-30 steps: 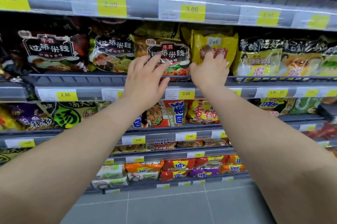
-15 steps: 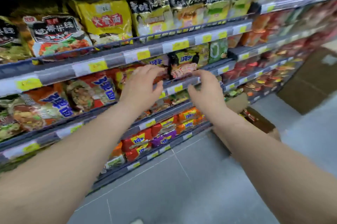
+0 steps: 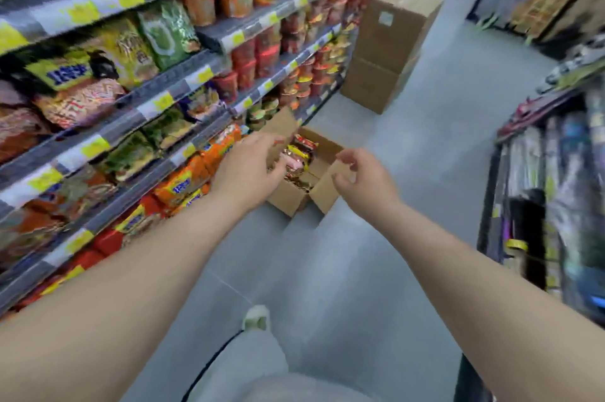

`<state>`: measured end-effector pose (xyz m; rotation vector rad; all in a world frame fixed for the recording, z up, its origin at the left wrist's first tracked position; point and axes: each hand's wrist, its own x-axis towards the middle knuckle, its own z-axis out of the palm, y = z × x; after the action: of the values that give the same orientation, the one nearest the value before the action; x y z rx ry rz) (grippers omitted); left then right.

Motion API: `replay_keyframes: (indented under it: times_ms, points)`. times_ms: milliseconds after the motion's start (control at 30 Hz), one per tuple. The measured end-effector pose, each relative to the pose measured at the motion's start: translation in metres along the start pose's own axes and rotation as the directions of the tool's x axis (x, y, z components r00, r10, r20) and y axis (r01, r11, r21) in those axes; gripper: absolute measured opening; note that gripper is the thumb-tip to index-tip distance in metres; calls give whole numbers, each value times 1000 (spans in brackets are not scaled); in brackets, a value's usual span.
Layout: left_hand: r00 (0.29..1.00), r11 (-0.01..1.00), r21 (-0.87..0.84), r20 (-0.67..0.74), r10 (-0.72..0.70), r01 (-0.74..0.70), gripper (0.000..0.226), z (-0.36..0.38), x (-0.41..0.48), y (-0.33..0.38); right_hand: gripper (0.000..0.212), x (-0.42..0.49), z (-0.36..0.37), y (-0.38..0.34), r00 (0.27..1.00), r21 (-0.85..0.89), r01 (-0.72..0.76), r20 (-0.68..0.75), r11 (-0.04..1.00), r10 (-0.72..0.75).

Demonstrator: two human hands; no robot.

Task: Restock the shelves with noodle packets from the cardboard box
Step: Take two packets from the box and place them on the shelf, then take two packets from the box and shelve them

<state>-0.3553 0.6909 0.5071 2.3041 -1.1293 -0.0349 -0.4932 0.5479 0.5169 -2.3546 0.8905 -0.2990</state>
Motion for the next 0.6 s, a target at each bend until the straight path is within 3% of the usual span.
replay_keyframes:
  times_ms: [167,367,600]
  points:
    - [992,997,-50,104,70,-66,38,57,87,20,34,70,-13,55,999,-6,-44,-22,999,44]
    - [984,990,-136,171,54,-30,35,103,205,20,35,174,-38,91,990,-49,-138,9,989,138]
    - [959,983,-182,278,48,4,30,144,333,34,35,291,-71,127,982,20,-191,10,981,191]
